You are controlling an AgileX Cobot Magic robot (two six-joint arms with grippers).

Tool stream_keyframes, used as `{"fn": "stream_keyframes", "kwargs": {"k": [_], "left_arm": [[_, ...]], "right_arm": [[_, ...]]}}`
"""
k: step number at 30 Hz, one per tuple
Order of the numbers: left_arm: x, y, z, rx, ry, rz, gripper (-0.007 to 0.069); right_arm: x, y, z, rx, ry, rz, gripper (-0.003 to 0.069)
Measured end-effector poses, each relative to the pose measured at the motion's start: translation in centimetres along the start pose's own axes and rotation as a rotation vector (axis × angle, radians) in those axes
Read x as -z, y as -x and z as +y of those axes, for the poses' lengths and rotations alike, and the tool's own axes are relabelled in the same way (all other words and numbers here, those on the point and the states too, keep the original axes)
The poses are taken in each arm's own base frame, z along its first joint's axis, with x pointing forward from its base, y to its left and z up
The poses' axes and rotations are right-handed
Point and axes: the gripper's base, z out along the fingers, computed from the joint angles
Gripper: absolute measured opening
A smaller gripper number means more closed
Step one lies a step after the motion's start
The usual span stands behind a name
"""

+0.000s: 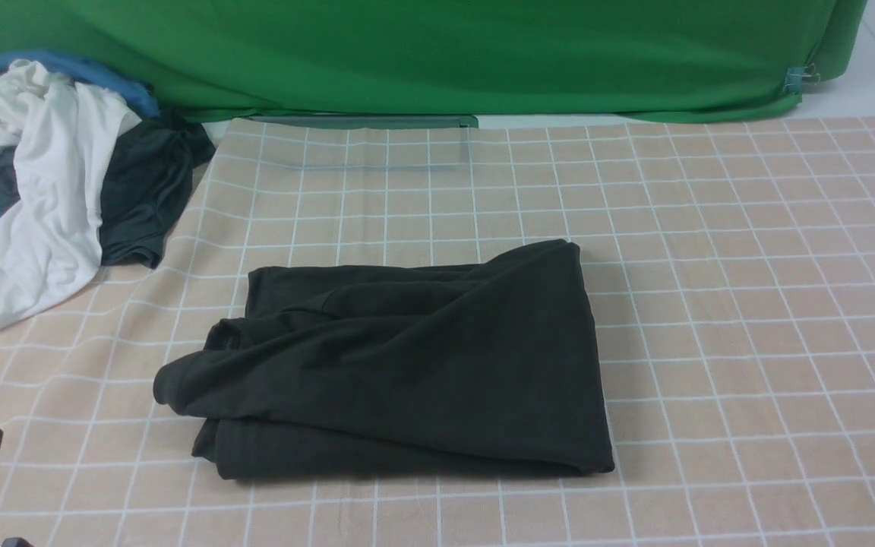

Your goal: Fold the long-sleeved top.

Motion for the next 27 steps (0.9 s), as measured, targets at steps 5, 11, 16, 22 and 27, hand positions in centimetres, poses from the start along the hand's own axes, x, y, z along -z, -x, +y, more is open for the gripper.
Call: {"fn": "stream_keyframes", "kwargs": {"k": [5, 11, 16, 22, 27], "left_arm": [[0.1, -1.0, 0.2, 0.007, 0.021, 0.111, 0.0015], [0.1, -1.3, 0.2, -0.019, 0.024, 0.141, 0.0015], [0.1, -1.3, 0.3, -0.095, 0.022, 0.149, 0.0015], [0.1, -1.3, 0.3, -0.111, 0.023, 0.149, 0.0015], [0.1, -1.3, 0.3, -0.112, 0.023, 0.149, 0.0015]], "right_arm": [[0.0, 0.0, 0.0, -0.001, 0.0, 0.0, 0.0238], [0.0, 0.0, 0.0, -0.002, 0.0, 0.0, 0.0238], [0.0, 0.0, 0.0, -0.002, 0.0, 0.0, 0.0237], [0.0, 0.0, 0.0, -0.002, 0.0, 0.0, 0.0238], [0.0, 0.0, 0.0, -0.002, 0.0, 0.0, 0.0238]]}}
